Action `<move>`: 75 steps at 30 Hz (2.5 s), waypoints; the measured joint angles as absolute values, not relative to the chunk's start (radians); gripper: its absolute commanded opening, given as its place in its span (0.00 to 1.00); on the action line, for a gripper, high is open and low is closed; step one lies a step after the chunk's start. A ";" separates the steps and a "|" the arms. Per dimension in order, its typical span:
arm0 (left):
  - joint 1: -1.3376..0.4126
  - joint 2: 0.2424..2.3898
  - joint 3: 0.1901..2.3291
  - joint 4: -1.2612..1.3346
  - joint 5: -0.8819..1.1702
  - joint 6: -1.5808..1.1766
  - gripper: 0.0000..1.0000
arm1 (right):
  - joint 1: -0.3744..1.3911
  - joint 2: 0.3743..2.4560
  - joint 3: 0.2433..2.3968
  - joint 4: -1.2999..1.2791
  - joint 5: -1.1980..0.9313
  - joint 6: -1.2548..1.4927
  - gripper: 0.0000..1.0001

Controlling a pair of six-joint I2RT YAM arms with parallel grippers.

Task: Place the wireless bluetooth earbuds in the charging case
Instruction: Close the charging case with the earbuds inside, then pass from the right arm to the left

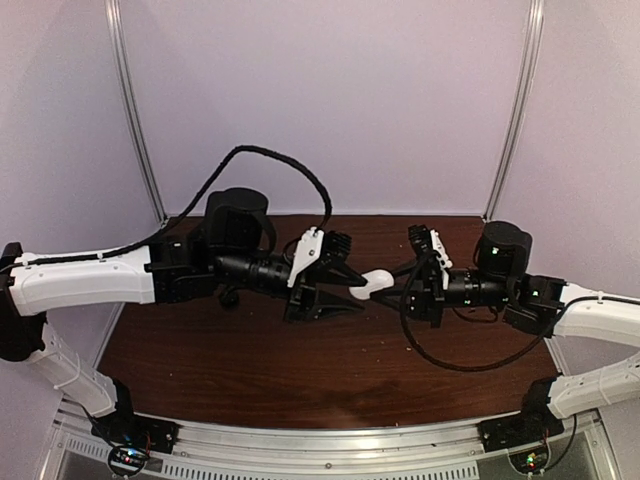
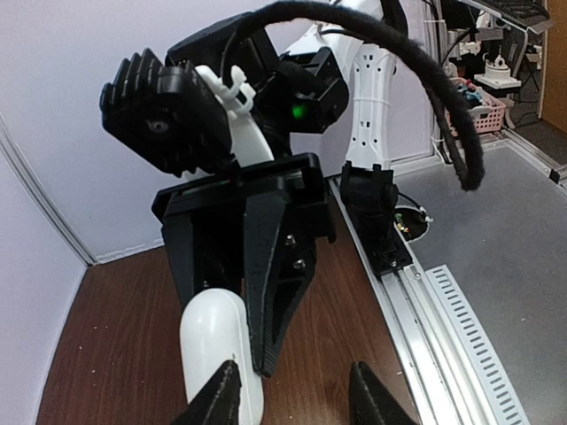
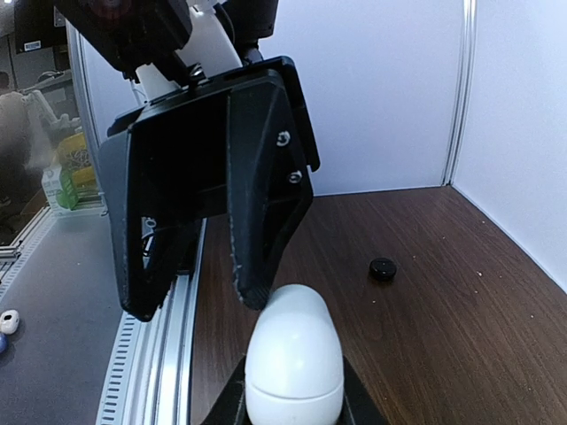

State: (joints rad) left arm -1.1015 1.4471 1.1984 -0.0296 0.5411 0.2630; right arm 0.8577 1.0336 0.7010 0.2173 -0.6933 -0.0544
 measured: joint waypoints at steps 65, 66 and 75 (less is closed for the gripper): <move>-1.259 1.500 1.151 0.053 -0.236 0.560 0.27 | 0.857 1.147 0.681 0.423 -0.653 0.368 0.23; -1.259 1.500 1.151 0.052 -0.236 0.558 0.26 | 0.857 1.147 0.681 0.423 -0.653 0.368 0.30; -1.238 1.497 1.104 0.042 -0.188 0.467 0.23 | 0.820 1.075 0.679 0.421 -0.635 0.342 0.90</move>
